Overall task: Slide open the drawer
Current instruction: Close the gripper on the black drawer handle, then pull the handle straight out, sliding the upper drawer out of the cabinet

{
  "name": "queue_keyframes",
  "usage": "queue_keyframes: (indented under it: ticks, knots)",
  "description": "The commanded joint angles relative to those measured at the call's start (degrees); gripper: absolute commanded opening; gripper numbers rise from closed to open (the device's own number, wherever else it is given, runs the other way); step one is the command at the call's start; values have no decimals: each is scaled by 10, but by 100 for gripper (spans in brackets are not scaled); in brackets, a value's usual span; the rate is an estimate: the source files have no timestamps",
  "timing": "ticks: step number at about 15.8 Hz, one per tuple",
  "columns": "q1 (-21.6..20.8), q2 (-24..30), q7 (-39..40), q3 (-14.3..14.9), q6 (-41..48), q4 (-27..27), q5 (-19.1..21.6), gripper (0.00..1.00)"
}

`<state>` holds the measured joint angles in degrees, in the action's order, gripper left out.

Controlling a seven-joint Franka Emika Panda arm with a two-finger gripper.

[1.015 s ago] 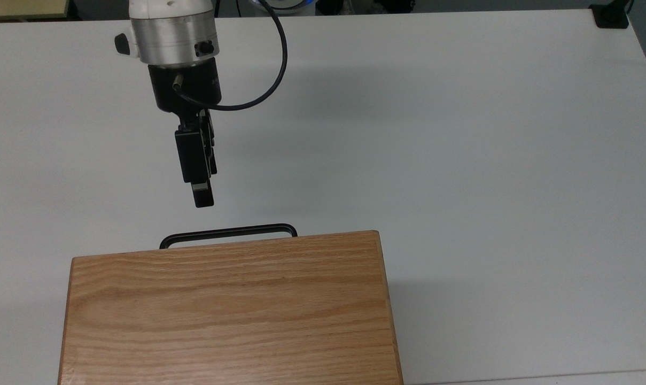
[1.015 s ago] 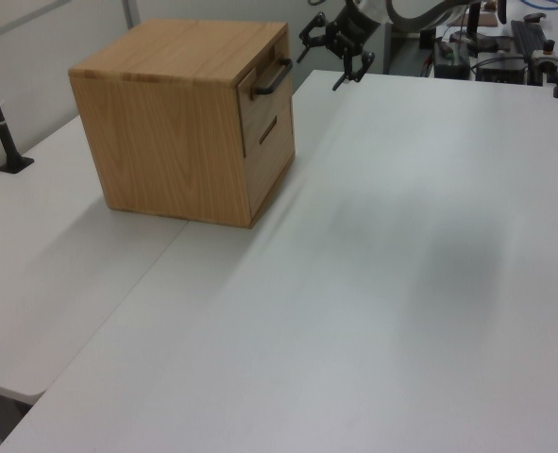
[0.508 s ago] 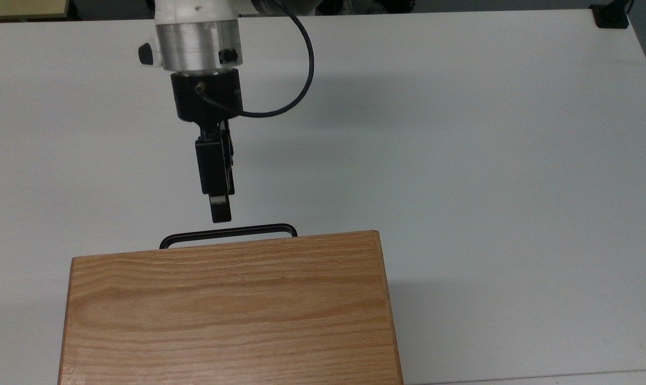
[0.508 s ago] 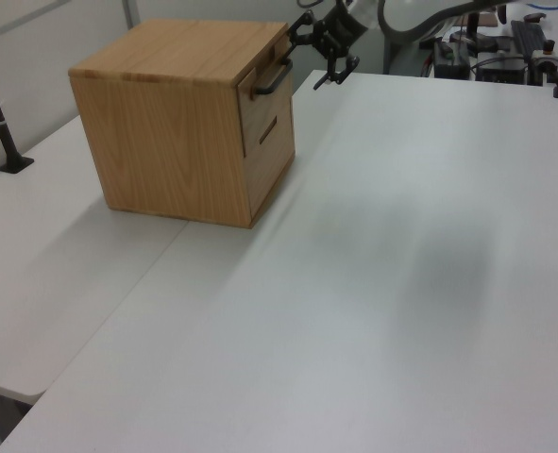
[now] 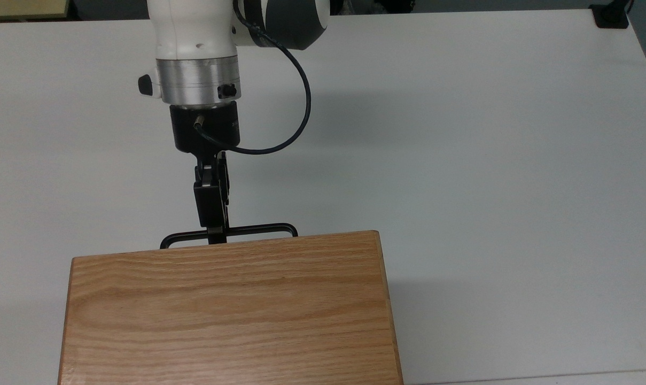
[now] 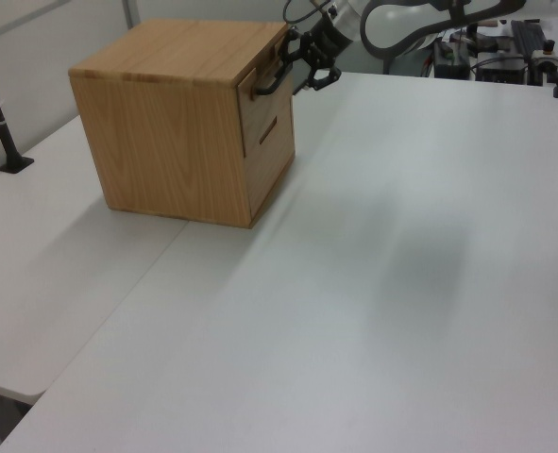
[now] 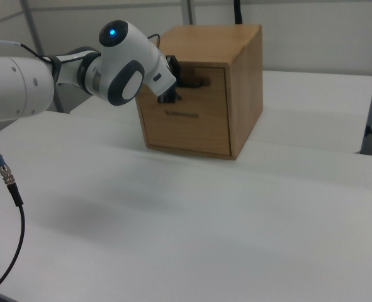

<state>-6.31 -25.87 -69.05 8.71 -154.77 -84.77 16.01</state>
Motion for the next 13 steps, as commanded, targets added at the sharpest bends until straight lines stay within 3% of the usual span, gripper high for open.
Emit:
queue_keyframes:
  ticks: [1, 6, 13]
  knots:
    - [-13, -1, -4, 19, -2, 7, -6, 26]
    - [-11, 42, 7, 23, 16, -31, -7, 14]
    - [6, 192, 85, 20, 94, -174, 3, 11]
